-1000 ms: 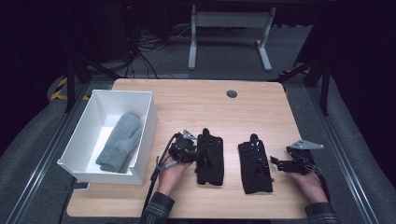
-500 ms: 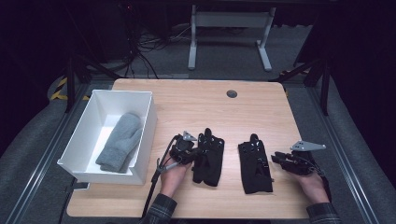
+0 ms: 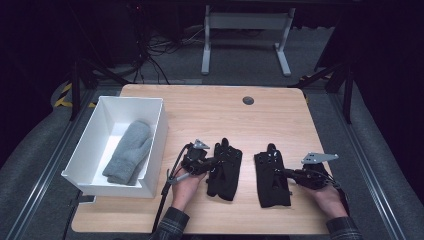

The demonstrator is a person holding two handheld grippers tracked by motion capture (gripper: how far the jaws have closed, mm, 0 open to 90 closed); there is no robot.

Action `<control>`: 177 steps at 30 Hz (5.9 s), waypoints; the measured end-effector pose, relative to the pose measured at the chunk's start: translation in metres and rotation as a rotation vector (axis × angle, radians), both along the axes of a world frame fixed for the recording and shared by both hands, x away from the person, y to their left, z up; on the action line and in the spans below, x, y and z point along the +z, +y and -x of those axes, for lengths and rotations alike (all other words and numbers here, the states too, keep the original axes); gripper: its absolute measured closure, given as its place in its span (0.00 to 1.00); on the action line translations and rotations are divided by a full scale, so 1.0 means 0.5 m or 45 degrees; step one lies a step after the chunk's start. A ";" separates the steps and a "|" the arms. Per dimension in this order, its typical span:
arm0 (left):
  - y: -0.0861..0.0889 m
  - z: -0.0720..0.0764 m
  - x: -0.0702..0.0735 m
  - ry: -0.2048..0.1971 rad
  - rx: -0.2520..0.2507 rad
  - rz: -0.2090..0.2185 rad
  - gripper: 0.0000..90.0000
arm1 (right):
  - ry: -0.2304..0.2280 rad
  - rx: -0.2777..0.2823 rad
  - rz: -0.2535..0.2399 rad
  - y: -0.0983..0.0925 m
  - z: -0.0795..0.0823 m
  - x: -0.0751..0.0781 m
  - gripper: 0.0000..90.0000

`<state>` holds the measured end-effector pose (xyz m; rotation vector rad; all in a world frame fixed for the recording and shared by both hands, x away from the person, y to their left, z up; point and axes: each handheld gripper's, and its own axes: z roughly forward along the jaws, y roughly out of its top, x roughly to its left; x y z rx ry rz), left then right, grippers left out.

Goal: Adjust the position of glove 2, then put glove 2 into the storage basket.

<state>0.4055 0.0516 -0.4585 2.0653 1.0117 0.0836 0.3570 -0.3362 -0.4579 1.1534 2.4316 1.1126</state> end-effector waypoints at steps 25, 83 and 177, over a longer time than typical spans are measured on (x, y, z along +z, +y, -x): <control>-0.008 0.026 0.038 0.000 -0.079 0.121 0.97 | -0.009 0.069 0.019 0.077 -0.003 -0.001 1.00; -0.092 -0.004 0.032 0.113 -0.253 0.169 0.96 | -0.014 0.296 0.006 0.262 -0.038 -0.008 1.00; -0.072 -0.014 0.014 -0.055 -0.559 -0.364 0.35 | -0.135 -0.065 0.118 0.054 -0.028 -0.023 0.19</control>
